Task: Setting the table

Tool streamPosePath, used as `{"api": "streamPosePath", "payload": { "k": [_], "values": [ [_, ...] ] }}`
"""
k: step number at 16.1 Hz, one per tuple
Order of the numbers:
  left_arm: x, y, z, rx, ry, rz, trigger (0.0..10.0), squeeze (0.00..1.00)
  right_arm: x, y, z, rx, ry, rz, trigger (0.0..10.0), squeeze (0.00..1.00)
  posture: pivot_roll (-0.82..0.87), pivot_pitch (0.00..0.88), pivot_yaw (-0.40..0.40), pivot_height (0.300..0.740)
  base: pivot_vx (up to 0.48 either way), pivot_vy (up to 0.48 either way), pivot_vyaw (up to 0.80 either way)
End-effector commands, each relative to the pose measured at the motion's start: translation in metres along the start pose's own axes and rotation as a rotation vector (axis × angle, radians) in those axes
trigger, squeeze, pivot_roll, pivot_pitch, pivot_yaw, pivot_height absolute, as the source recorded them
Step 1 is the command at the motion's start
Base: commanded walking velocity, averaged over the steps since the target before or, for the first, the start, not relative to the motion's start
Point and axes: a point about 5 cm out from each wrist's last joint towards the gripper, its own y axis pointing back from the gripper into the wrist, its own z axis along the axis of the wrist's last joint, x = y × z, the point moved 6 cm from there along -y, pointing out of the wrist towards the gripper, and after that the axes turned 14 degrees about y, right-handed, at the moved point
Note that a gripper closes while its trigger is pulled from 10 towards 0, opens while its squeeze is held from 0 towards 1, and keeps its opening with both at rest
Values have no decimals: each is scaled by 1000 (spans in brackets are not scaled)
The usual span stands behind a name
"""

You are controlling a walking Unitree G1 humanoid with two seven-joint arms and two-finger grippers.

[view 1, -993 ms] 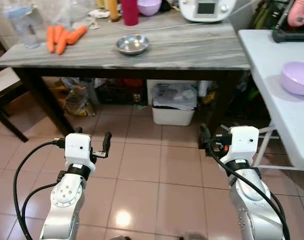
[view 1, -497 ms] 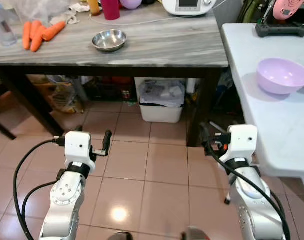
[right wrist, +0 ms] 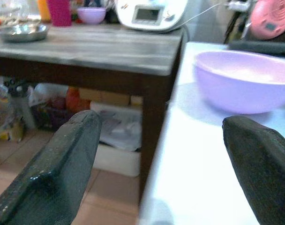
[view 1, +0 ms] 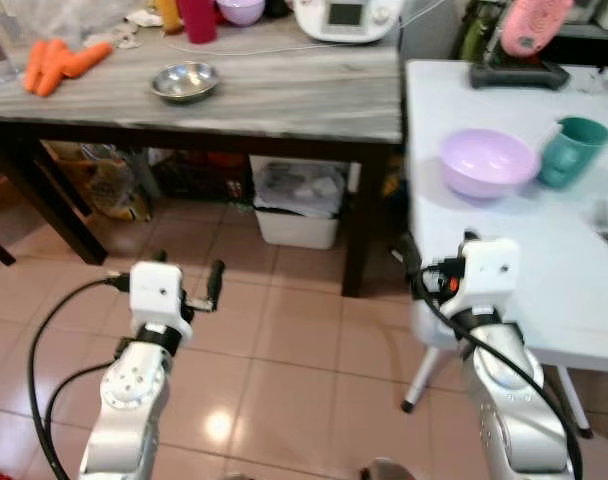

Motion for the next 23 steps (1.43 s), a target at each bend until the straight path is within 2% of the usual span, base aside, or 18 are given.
{"api": "streamPosePath", "payload": {
  "k": [1,5,6,7,9,12,16,23],
  "values": [
    [-7,-1,3,-7,8,-20,10000,0,-9,2,5,-18,7,-35,10000,0,-134,142,57,740,0,-401,0],
    [-11,-2,4,-10,12,-35,10000,0,-9,1,6,-25,3,-46,10000,0,-137,145,62,740,0,-391,0],
    [-12,-3,4,-14,42,-44,10000,0,-9,1,6,-27,3,-48,10000,0,-137,146,64,740,0,0,0],
    [-15,-3,8,-33,13,-60,10000,0,-10,1,6,-28,3,-51,10000,0,-137,145,66,740,0,0,0],
    [-20,-4,8,-24,20,-103,10000,0,-11,1,9,-42,5,-60,10000,0,-138,147,69,740,0,0,0],
    [-31,0,9,-16,78,-182,10000,0,-9,2,10,-47,8,-60,10000,0,-141,148,68,740,0,0,0],
    [-41,2,9,-18,107,-227,10000,0,-12,1,12,-58,7,-66,10000,0,-143,149,63,740,292,0,0],
    [-47,4,7,-11,130,-257,10000,0,-8,0,13,-62,5,-56,10000,0,-145,147,61,740,359,0,0]
  ]
}}
